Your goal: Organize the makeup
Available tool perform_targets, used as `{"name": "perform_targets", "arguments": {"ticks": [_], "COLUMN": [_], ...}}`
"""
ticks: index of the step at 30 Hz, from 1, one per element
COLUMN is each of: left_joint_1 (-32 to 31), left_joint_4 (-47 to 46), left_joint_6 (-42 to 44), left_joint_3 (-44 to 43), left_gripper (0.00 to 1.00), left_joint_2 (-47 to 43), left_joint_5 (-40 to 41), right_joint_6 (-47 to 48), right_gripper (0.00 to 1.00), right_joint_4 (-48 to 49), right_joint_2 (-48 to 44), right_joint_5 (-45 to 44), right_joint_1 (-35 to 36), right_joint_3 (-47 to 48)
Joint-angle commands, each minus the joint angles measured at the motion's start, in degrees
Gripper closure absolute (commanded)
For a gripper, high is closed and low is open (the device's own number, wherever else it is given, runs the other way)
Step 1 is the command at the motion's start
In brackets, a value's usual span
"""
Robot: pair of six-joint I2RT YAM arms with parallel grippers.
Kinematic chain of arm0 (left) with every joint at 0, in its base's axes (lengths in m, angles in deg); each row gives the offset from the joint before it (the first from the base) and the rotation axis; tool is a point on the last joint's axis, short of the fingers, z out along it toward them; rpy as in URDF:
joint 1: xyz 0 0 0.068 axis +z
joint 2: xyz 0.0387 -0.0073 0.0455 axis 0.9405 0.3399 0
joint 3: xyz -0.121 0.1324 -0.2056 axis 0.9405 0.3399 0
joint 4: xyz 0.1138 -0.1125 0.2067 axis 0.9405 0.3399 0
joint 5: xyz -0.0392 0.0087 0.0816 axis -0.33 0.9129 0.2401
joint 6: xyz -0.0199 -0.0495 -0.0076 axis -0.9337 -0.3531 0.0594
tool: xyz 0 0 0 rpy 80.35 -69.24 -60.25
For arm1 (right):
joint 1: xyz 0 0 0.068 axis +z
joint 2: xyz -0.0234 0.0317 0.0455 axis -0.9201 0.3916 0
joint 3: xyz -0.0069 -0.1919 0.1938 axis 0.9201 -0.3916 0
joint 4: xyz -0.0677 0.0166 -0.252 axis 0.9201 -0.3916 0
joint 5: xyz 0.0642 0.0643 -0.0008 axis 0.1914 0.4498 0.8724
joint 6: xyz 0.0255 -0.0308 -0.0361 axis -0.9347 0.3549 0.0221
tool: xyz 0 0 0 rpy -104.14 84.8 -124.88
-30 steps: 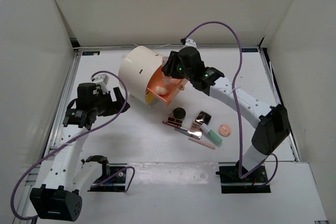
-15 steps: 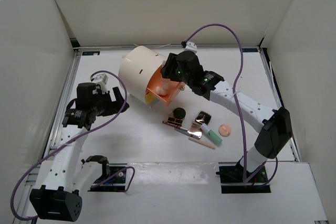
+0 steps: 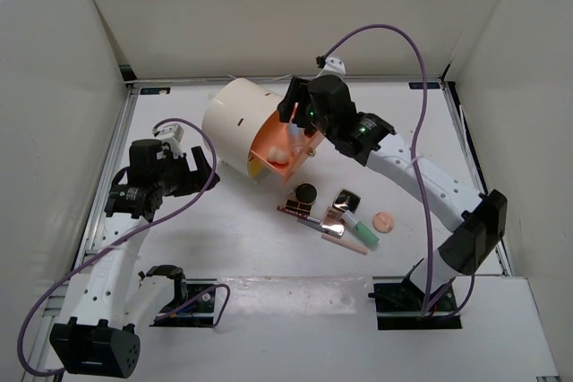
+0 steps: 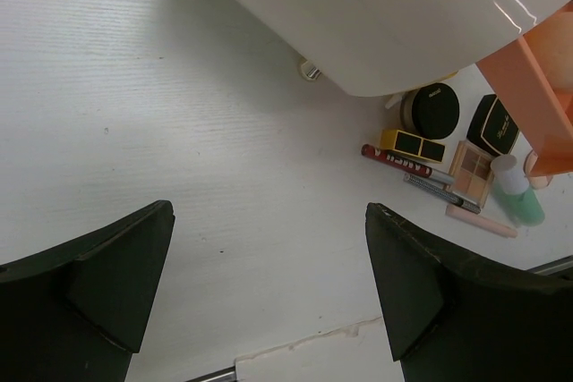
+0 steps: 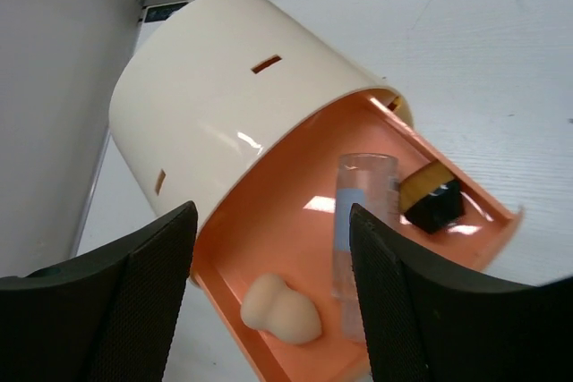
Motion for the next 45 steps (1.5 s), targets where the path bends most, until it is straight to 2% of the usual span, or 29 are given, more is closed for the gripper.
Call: {"name": "perform_targets", "arguments": {"ticks": [1, 2, 4, 6, 8, 9, 12, 17, 18, 21, 23, 29, 33, 37, 38, 39, 40, 43, 45], "left_joint_1": [-0.1, -0.3, -0.2, -0.2, -0.2, -0.3, -0.3, -0.5, -0.5, -0.5, -0.5, -0.5, -0.5, -0.5, -0.5, -0.5, -0.5, -0.5, -0.4], "left_joint_4": [-0.5, 0.1, 0.5, 0.6, 1.5, 1.7, 2.2, 2.7, 2.9, 3.4, 3.8, 4.9, 5.2, 5.6, 5.4, 5.4, 5.6, 5.6, 5.2], "left_joint_6": [0.8, 0.8, 1.0, 0.7, 0.8, 0.8, 0.5, 0.5, 0.6, 0.6, 0.3, 0.4, 0.3, 0.3, 0.2, 0.3, 0.3, -0.1, -0.1], "left_joint_3": [-2.5, -2.8, -3.6, -3.9, -4.4, -4.6, -5.3, -6.1, -6.0, -5.6, -5.3, -5.2, -5.3, -5.8, -6.0, -6.0, -6.1, -6.5, -6.7], "left_gripper": [0.02, 0.02, 0.02, 0.02, 0.02, 0.02, 0.02, 0.02, 0.02, 0.02, 0.02, 0.02, 0.02, 0.02, 0.02, 0.02, 0.02, 0.02, 0.02], "left_joint_2": [-0.7, -0.9, -0.9, -1.0, -0.5, -0.5, -0.2, 0.4, 0.4, 0.5, 0.5, 0.0, 0.2, 0.5, 0.7, 0.7, 0.5, 0.8, 1.2], "left_joint_5": [0.6, 0.6, 0.8, 1.0, 0.6, 0.3, -0.1, -0.1, -0.2, 0.6, 0.6, 2.0, 3.4, 3.8, 4.1, 4.1, 4.1, 4.7, 4.8], "right_joint_6": [3.9, 3.5, 1.3, -3.8, -8.4, -13.5, -18.9, -20.5, -19.2, -18.1, -17.4, -13.9, -13.9, -14.2, -14.4, -14.7, -14.9, -14.9, -13.4], "right_gripper": [0.28, 0.27, 0.24, 0.22, 0.21, 0.21, 0.26, 0.28, 0.29, 0.37, 0.42, 0.46, 0.48, 0.55, 0.63, 0.63, 0.73, 0.90, 0.97], "right_joint_4": [-6.5, -11.7, -17.2, -26.7, -33.6, -40.2, -46.1, -40.4, -36.3, -30.8, -28.7, -17.1, -13.1, -11.6, -11.3, -10.9, -10.6, -9.9, -10.1], "right_joint_2": [-5.8, -8.6, -12.5, -19.3, -23.7, -27.6, -33.9, -35.7, -35.0, -32.9, -31.6, -28.5, -27.2, -25.8, -25.1, -25.1, -25.2, -26.5, -27.9], "right_joint_5": [-7.0, -11.7, -16.1, -21.1, -22.8, -23.4, -20.4, -10.9, -7.8, -6.3, -5.1, 3.5, 7.9, 9.1, 9.6, 9.5, 9.5, 7.1, 6.2], "right_joint_1": [-0.2, -0.5, -1.2, -3.7, -6.2, -8.6, -12.7, -18.5, -20.4, -23.7, -25.0, -31.1, -31.5, -31.5, -31.5, -31.6, -31.5, -31.5, -31.5], "right_joint_3": [4.0, 2.4, 0.1, -5.0, -8.8, -13.2, -23.4, -37.8, -41.8, -47.0, -48.7, -55.5, -58.0, -60.0, -60.9, -61.4, -61.8, -61.7, -59.8]}}
